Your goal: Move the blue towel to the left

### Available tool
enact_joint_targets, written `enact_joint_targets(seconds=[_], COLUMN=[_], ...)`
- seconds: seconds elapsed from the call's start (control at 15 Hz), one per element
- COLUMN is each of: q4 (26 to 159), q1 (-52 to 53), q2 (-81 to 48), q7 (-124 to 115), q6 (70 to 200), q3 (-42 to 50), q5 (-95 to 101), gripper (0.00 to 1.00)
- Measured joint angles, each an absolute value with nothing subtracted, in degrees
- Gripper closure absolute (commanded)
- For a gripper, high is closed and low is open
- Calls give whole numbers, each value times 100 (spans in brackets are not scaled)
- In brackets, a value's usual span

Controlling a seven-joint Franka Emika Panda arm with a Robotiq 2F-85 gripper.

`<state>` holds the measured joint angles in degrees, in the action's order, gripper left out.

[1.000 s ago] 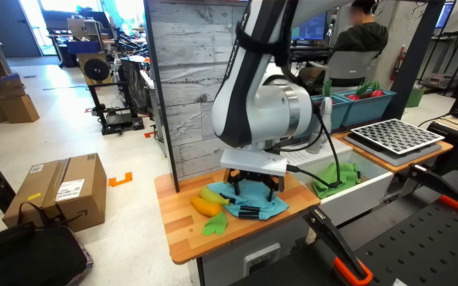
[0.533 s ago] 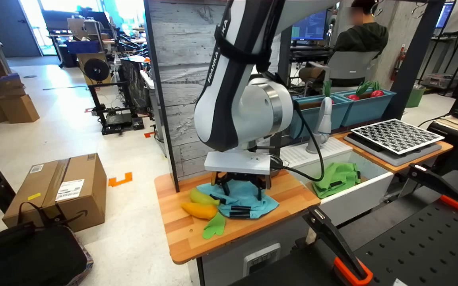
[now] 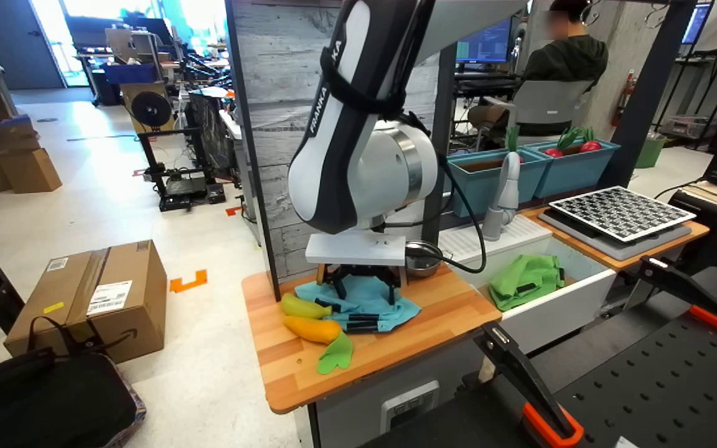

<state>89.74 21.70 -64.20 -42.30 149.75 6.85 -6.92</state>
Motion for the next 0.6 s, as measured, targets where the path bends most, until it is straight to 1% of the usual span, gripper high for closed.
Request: enact_joint_targets(seconds=[0.6], q4=[8543], q1=[2407], q2=[-6623], q7=[-4253], q6=[14969], q3=[689], q5=[-543], gripper=[0])
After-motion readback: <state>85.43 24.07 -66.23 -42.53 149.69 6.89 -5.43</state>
